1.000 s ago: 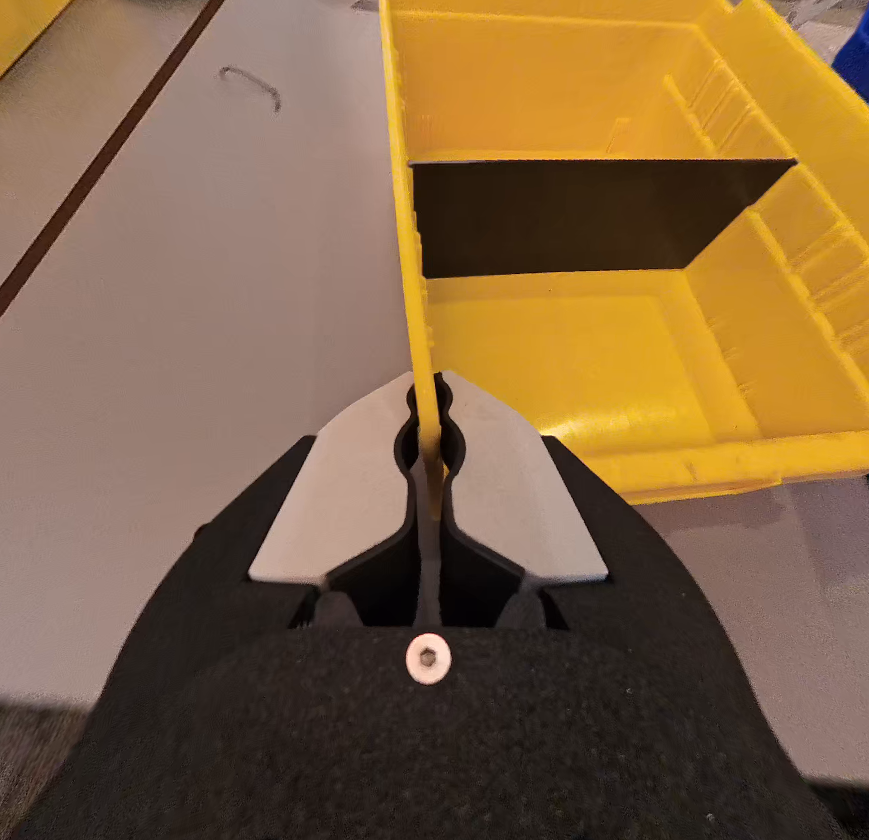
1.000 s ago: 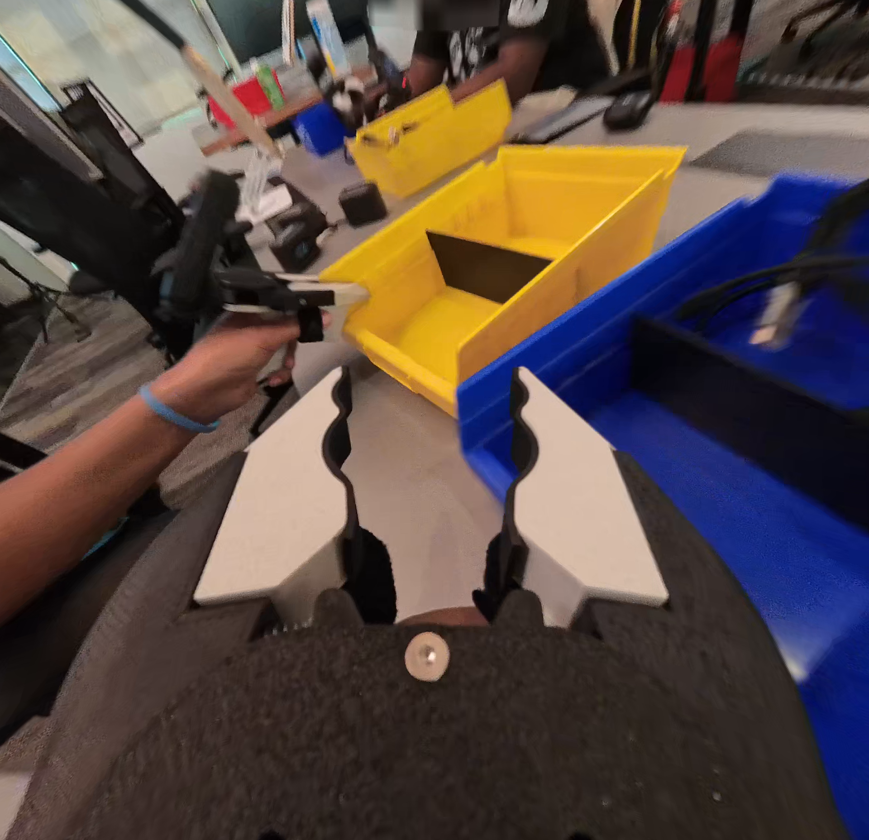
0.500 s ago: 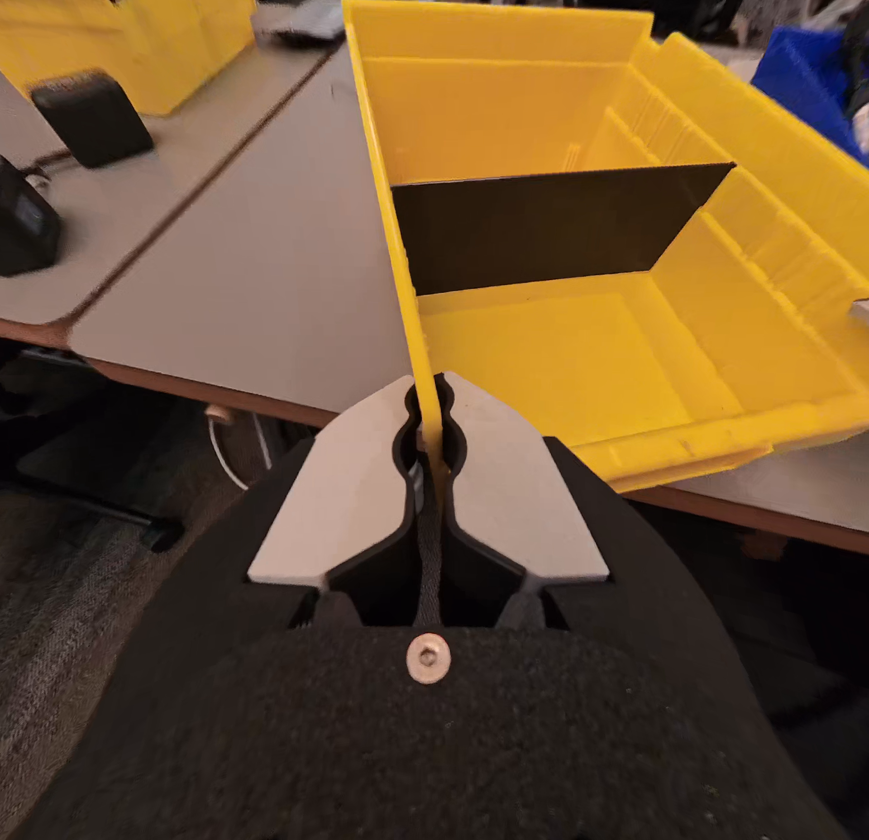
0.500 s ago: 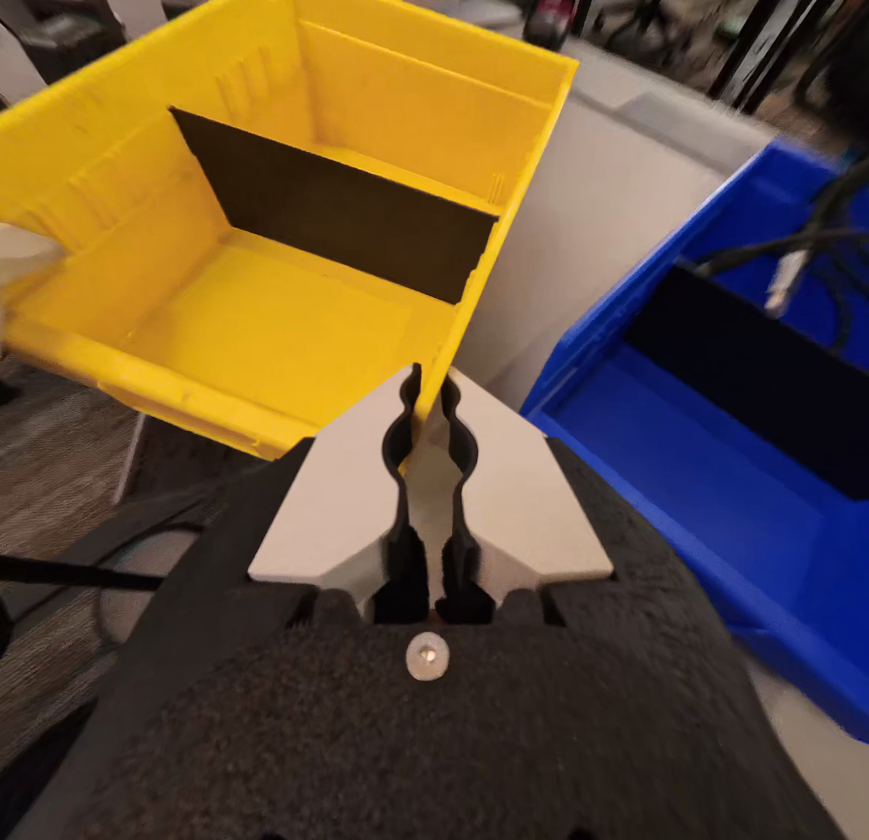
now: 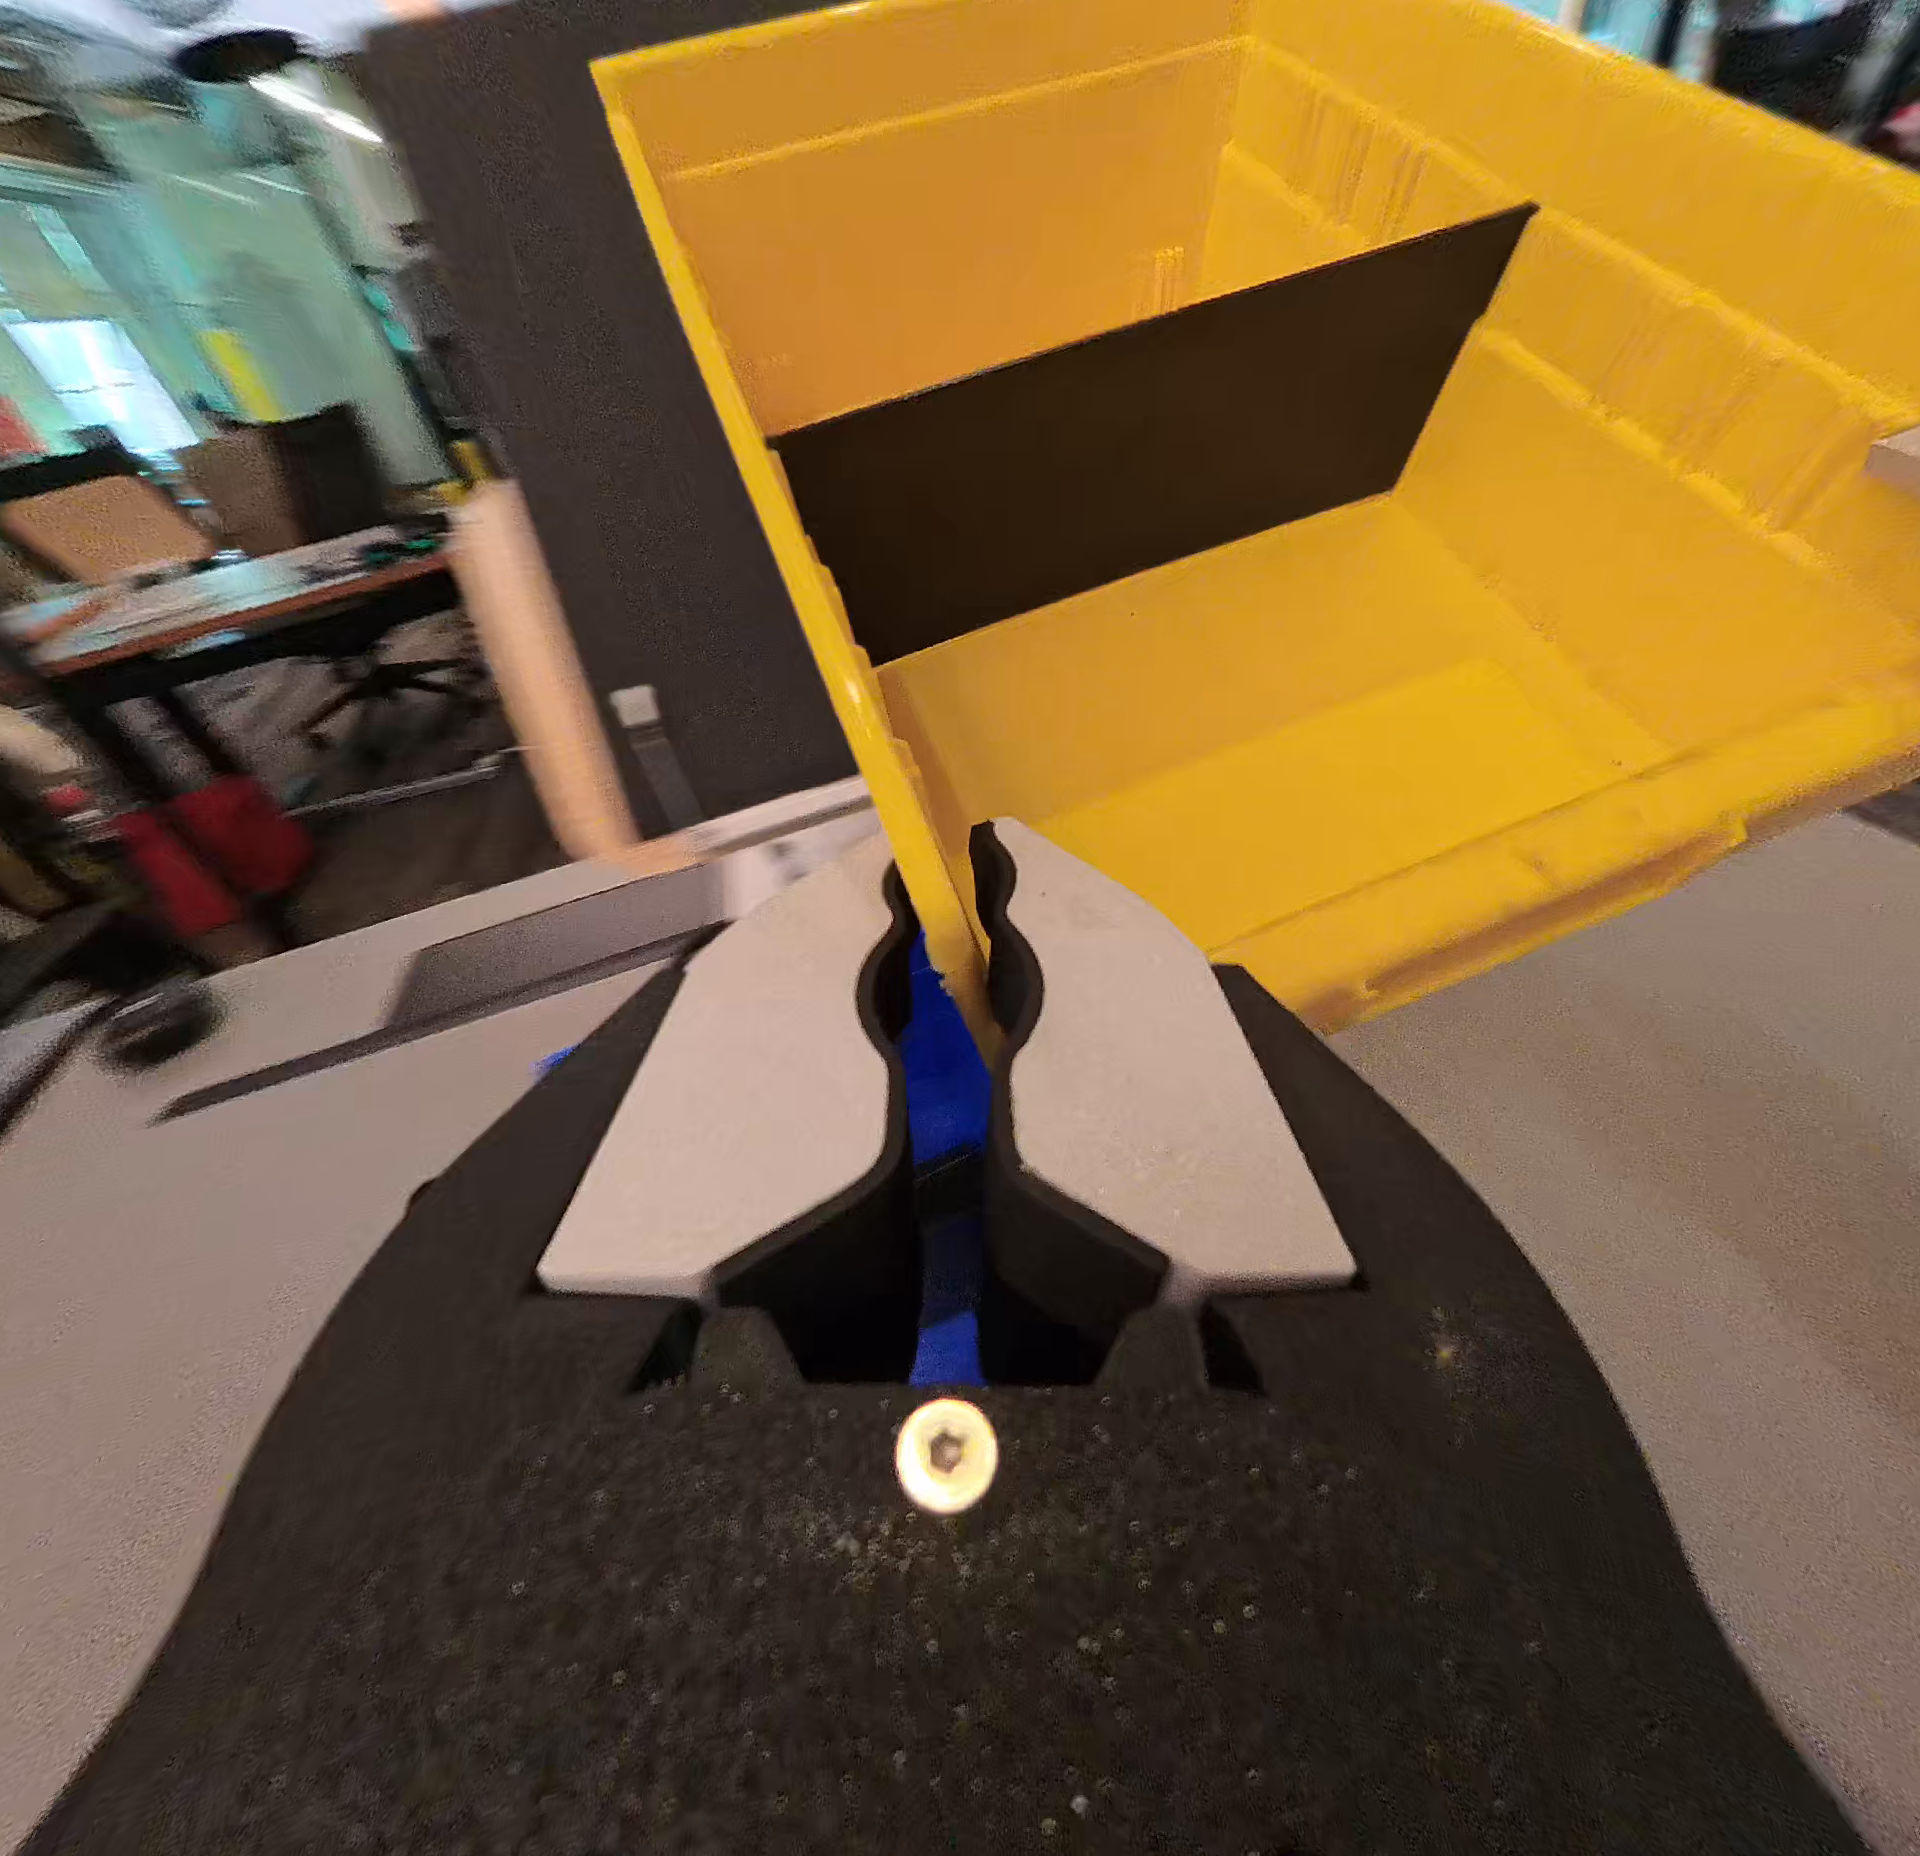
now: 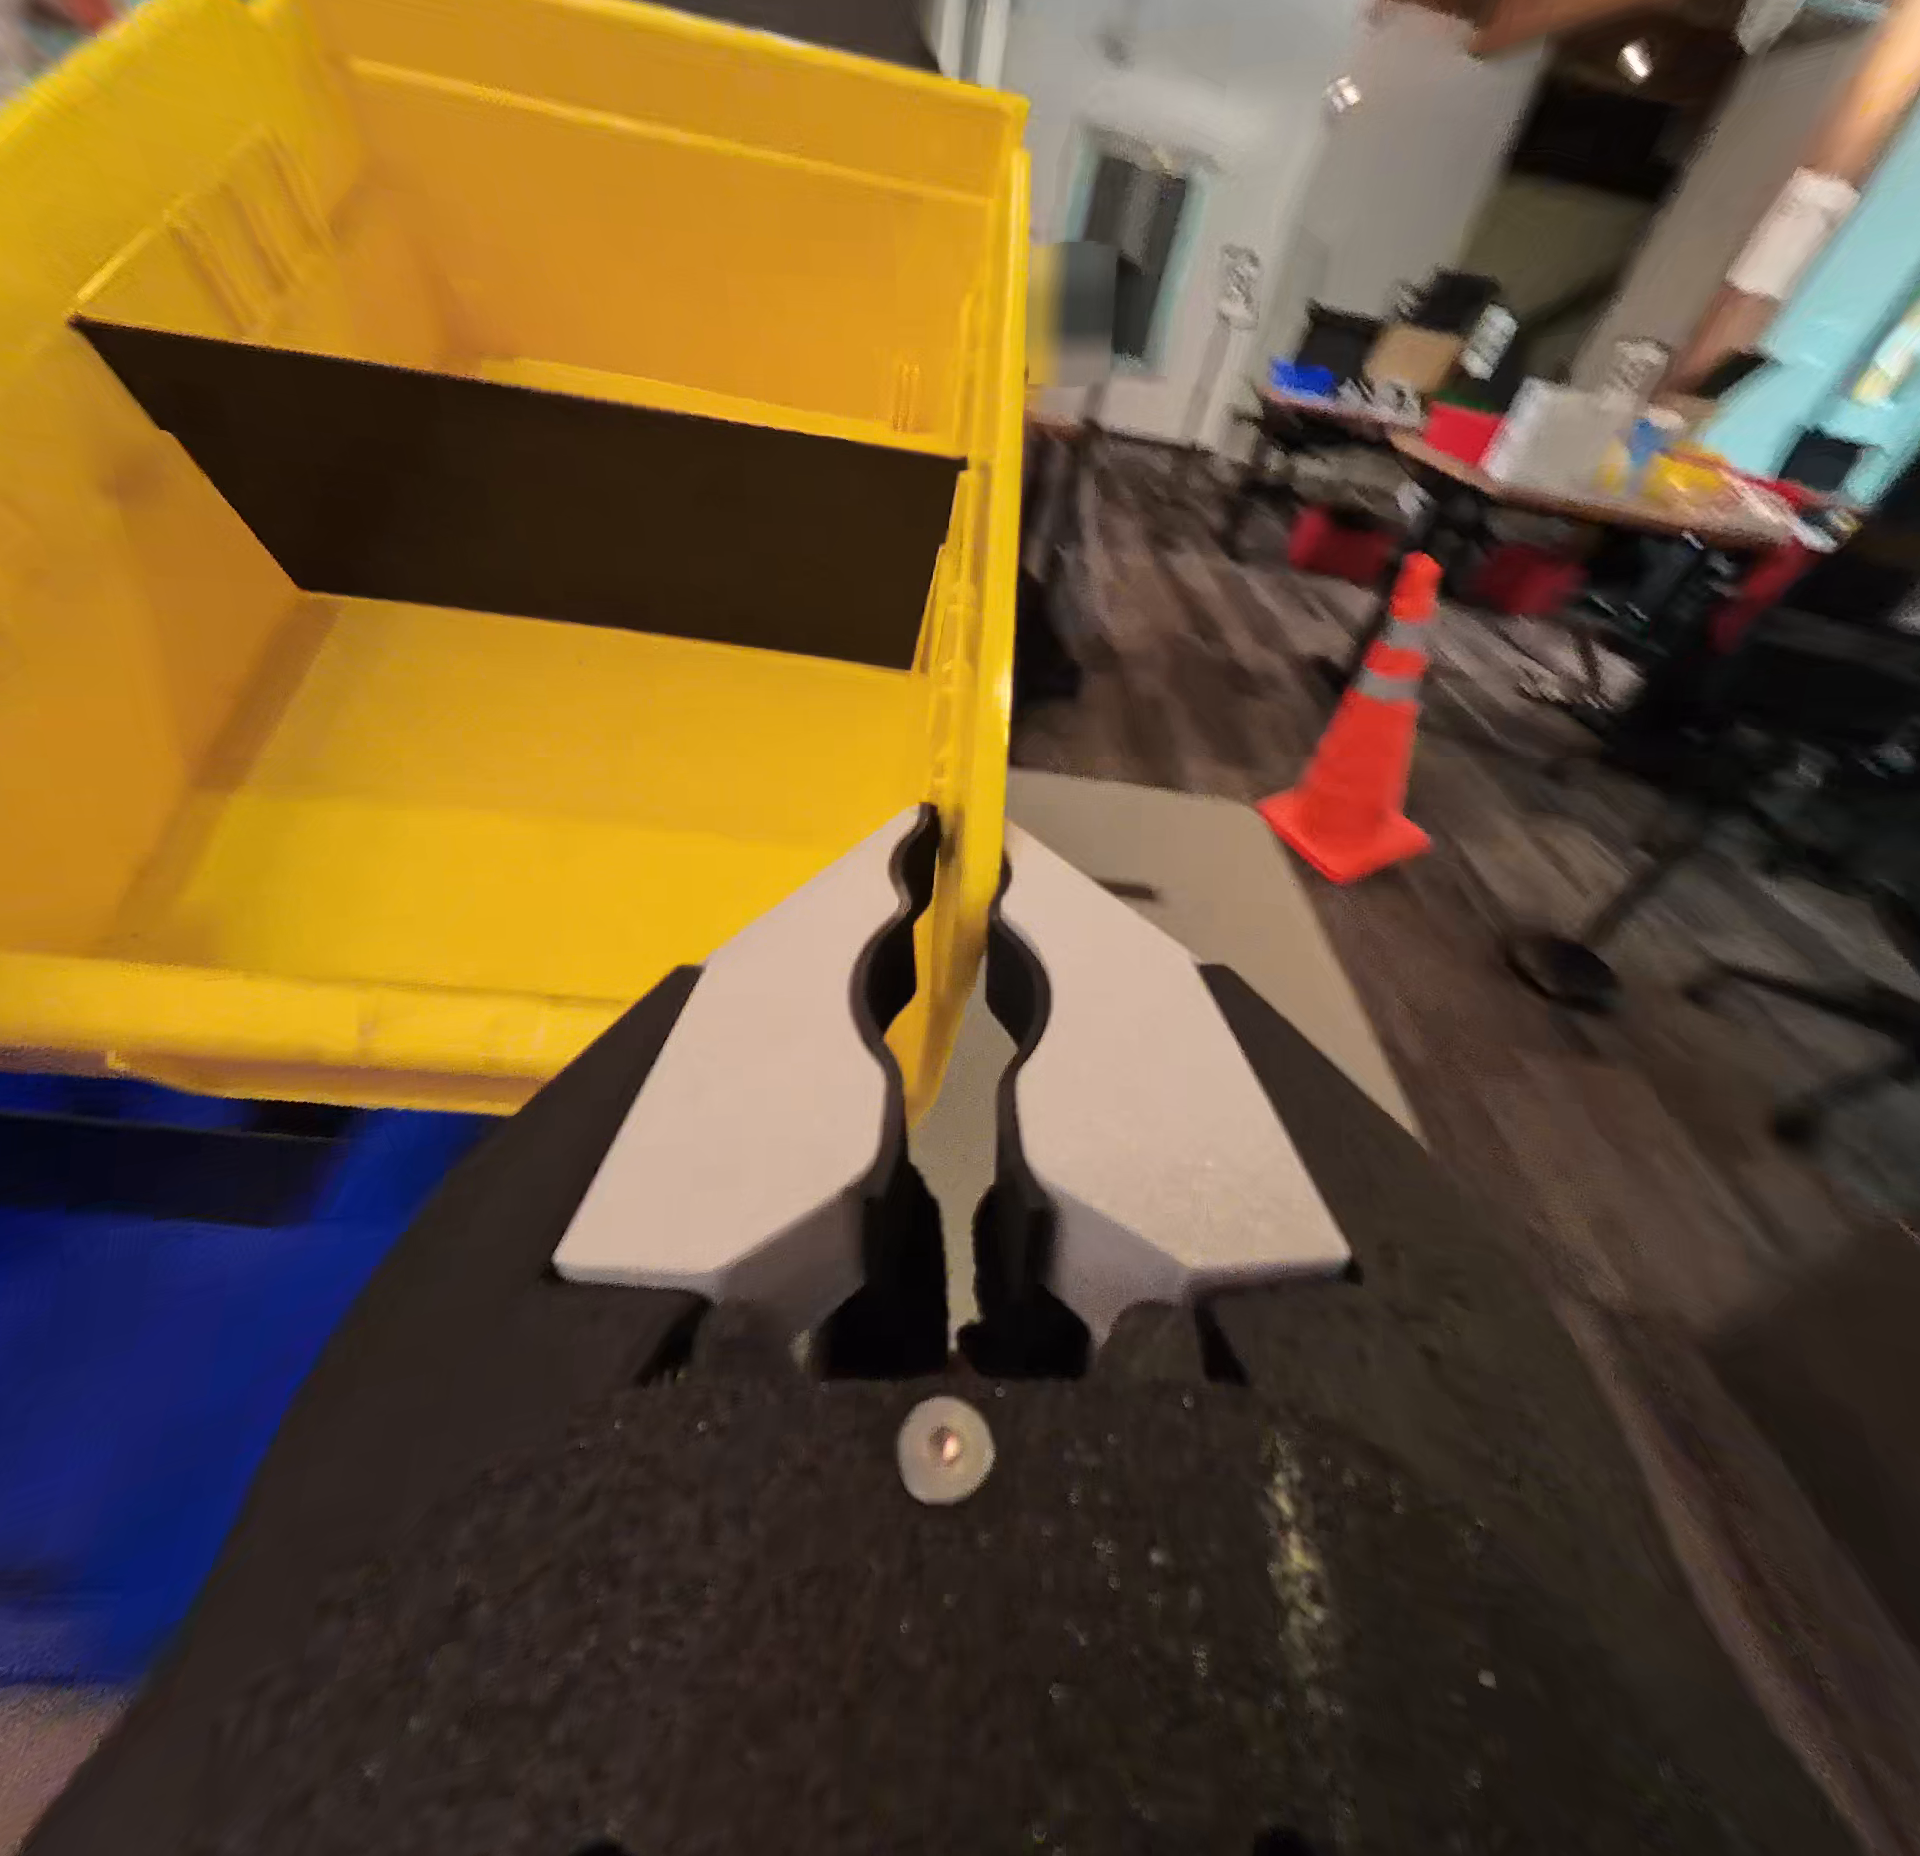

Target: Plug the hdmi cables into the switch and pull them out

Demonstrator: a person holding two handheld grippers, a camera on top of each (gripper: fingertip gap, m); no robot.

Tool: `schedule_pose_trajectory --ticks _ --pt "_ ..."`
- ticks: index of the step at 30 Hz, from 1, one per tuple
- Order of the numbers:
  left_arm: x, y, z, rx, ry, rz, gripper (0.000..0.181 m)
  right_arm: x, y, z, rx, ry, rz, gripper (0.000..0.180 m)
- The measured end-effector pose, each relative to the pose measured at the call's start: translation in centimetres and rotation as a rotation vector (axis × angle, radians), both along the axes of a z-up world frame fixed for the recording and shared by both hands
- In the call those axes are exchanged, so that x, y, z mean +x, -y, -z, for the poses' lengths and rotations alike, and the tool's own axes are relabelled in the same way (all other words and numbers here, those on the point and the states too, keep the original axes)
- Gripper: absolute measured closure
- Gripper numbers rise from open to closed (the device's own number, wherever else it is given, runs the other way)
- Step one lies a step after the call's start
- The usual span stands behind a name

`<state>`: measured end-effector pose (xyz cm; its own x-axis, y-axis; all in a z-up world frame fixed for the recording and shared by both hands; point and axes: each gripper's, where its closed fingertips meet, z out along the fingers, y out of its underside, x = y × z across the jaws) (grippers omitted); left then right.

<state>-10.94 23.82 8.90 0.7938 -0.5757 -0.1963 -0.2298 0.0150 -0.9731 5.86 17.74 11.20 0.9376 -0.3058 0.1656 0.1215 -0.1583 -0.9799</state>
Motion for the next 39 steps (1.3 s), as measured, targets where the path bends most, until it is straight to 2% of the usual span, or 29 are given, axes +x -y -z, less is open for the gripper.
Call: schedule_pose_trajectory --ticks 3,5,9,12,16,18,20,22,23,25,27,28,29,31,33,35,37,39 --pt "12.5 1.1 4.6 -0.09 -0.045 0.115 0.172 12.1 2.9 4.4 -0.141 -0.052 0.125 0.175" --pt "18.0 2.5 9.1 -0.16 -0.072 0.157 0.172 17.8 4.8 9.1 -0.232 -0.131 0.159 0.175" --pt "22.2 5.6 17.5 -0.318 -0.09 0.209 0.17 22.6 7.2 16.4 -0.365 -0.122 0.169 0.176" --pt "22.2 6.9 20.6 -0.365 -0.11 0.228 0.167 22.9 7.7 20.3 -0.411 -0.171 0.125 0.176" --pt "21.7 8.7 22.0 -0.369 -0.118 0.267 0.159 22.9 7.8 23.2 -0.329 -0.261 0.093 0.174" --pt "21.6 9.9 22.1 -0.389 -0.101 0.329 0.155 23.2 7.8 23.0 -0.256 -0.298 0.099 0.173" --pt "21.3 11.4 21.6 -0.415 -0.11 0.409 0.152 23.3 8.0 23.2 -0.26 -0.324 0.118 0.171" --pt "19.8 13.2 19.5 -0.432 -0.098 0.493 0.143 23.2 8.4 22.6 -0.266 -0.332 0.137 0.161" --pt "18.5 14.0 17.8 -0.427 -0.078 0.545 0.141 23.1 8.6 21.8 -0.255 -0.323 0.151 0.154" --pt "14.7 14.5 13.7 -0.434 -0.012 0.637 0.141 22.3 9.1 19.2 -0.229 -0.282 0.149 0.151" --pt "10.1 12.4 9.9 -0.422 -0.007 0.72 0.143 19.8 8.9 15.7 -0.181 -0.263 0.092 0.144" --pt "7.9 10.6 8.8 -0.392 -0.077 0.769 0.146 17.7 8.5 14.1 -0.153 -0.269 0.037 0.141" --pt "5.7 8.0 8.6 -0.356 -0.217 0.806 0.153 14.9 8.0 12.7 -0.124 -0.278 -0.041 0.14" --pt "1.9 -0.7 8.9 -0.258 -0.538 0.711 0.151 6.9 7.0 11.4 -0.071 -0.301 -0.286 0.14" --pt "-0.1 -7.8 9.8 -0.298 -0.748 0.72 0.149 -2.2 6.7 12.9 -0.103 -0.381 -0.579 0.14" --pt "-0.8 -13.6 11.4 -0.423 -0.875 0.731 0.138 -10.4 7.4 15.5 -0.17 -0.487 -0.85 0.14" --pt "-0.9 -17.6 13.1 -0.53 -0.987 0.729 0.123 -15.6 8.3 18.3 -0.248 -0.555 -0.992 0.14" --pt "-1.0 -19.2 14.7 -0.601 -1.112 0.754 0.117 -18.4 9.1 20.5 -0.283 -0.572 -1.063 0.139"
